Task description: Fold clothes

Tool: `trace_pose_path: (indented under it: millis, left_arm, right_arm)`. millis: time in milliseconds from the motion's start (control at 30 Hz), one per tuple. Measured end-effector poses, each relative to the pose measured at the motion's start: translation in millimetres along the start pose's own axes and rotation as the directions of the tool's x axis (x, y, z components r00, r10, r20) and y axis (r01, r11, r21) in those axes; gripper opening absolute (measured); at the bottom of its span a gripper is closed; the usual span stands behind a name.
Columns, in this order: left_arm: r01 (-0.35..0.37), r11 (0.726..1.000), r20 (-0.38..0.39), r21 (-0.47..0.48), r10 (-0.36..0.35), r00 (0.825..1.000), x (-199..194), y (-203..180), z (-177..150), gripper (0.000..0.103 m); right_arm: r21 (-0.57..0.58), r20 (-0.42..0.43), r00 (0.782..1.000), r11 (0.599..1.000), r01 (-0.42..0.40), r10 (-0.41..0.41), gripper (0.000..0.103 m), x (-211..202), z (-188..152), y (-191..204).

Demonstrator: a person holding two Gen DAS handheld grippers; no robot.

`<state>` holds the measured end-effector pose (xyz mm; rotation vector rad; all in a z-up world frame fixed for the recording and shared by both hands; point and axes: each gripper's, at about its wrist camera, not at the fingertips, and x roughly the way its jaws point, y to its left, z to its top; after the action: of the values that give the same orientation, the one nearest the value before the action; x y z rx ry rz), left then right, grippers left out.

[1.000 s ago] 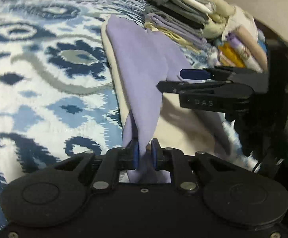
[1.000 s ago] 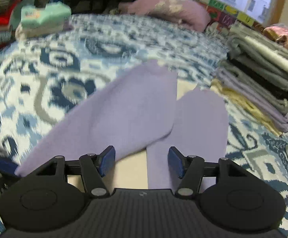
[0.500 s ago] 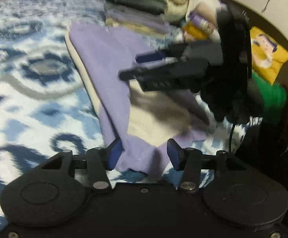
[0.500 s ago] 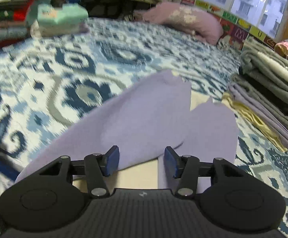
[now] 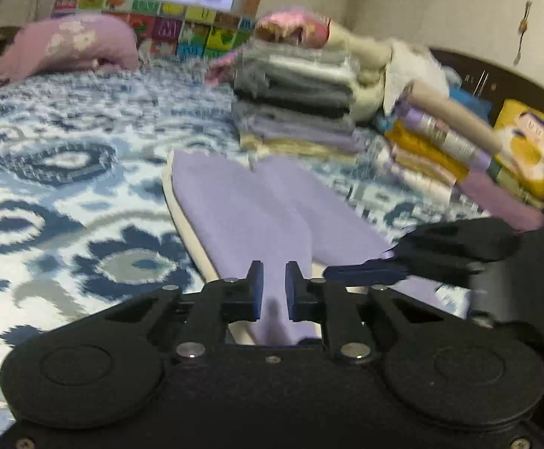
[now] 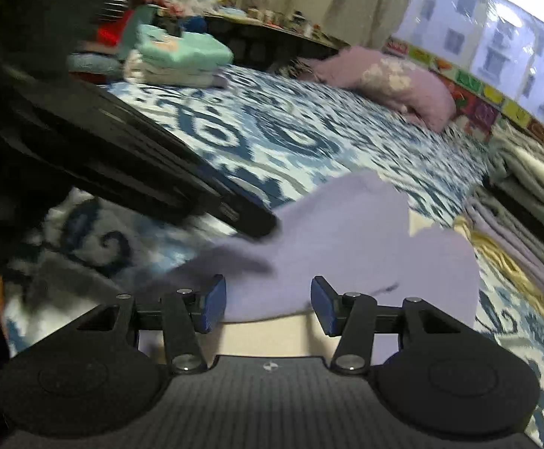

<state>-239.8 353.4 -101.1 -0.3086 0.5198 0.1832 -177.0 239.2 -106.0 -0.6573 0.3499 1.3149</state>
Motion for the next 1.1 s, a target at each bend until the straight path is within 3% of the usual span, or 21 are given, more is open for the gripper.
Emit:
trace_pose_path:
  millis: [133, 233, 333, 467, 567, 633, 733, 767, 800, 833, 933, 1033, 1100]
  left_arm:
    - [-0.020, 1.000, -0.076, -0.020, 0.019, 0.997, 19.4, 7.7, 0.8, 0.012]
    - [-0.023, 0.998, -0.123, -0.051, 0.017, 0.992, 31.7, 12.9, -2.7, 0.011]
    - [-0.011, 0.997, -0.125, -0.080, 0.001, 0.992, 35.0, 15.0, -3.5, 0.011]
    - [-0.002, 0.994, -0.114, -0.110, -0.011, 0.993, 30.0, 17.4, -3.2, 0.011]
    - [0.000, 0.993, -0.056, -0.118, -0.006, 0.998, 13.7, 16.5, -1.9, 0.012]
    - [0.025, 0.992, -0.022, -0.121, -0.028, 0.999, 3.1, 15.1, -5.0, 0.017]
    - [-0.003, 0.983, -0.021, -0.184, -0.001, 1.000, -6.8, 19.5, -13.3, 0.021]
    - [-0.012, 0.973, -0.028, -0.229, 0.006, 1.000, -9.8, 24.4, -16.3, 0.026]
    - [-0.016, 0.959, -0.029, -0.283, 0.008, 1.000, -14.4, 30.7, -19.5, 0.041]
    - [-0.017, 0.942, -0.025, -0.334, 0.009, 1.000, -19.2, 36.5, -22.2, 0.053]
    - [0.025, 0.843, -0.019, -0.537, -0.042, 0.999, -29.3, 57.0, -37.3, 0.054]
    - [0.075, 0.772, 0.000, -0.631, -0.097, 0.995, -37.5, 59.3, -46.3, 0.055]
    - [0.079, 0.752, -0.011, -0.655, -0.115, 0.993, -38.5, 53.7, -51.3, 0.055]
  right_arm:
    - [-0.018, 0.020, 0.998, 0.998, -0.063, 0.063, 0.051, -3.9, 2.5, 18.8]
    - [-0.050, -0.072, 0.995, 0.996, -0.078, 0.074, 0.050, 12.6, -6.2, 32.1]
    - [0.039, -0.067, 0.993, 0.995, -0.090, 0.093, 0.051, 9.6, -8.7, 23.6]
    - [0.028, -0.004, 0.997, 0.996, -0.080, 0.080, 0.046, -6.7, -6.6, 32.2]
    - [0.032, -0.074, 0.993, 0.996, -0.086, 0.088, 0.045, -1.0, -10.7, 35.4]
    - [0.029, -0.061, 0.996, 0.997, -0.065, 0.066, 0.045, -13.5, -7.7, 35.4]
    - [0.083, 0.004, 1.000, 0.996, -0.027, 0.027, 0.046, -48.8, -14.2, 26.9]
    - [0.146, 0.023, 1.000, 0.989, -0.016, 0.013, 0.047, -61.1, -18.7, 18.0]
    - [0.209, 0.042, 0.999, 0.978, -0.007, -0.002, 0.048, -73.4, -23.4, 8.7]
    - [0.286, 0.060, 0.998, 0.958, 0.000, -0.018, 0.048, -85.3, -30.0, -3.3]
    - [0.532, 0.085, 0.993, 0.846, 0.027, -0.086, 0.059, -114.3, -65.0, -42.6]
    - [0.755, 0.086, 0.990, 0.656, 0.008, -0.111, 0.059, -126.8, -109.7, -79.7]
    - [0.866, 0.102, 0.993, 0.498, -0.057, -0.065, 0.060, -122.5, -144.5, -98.0]
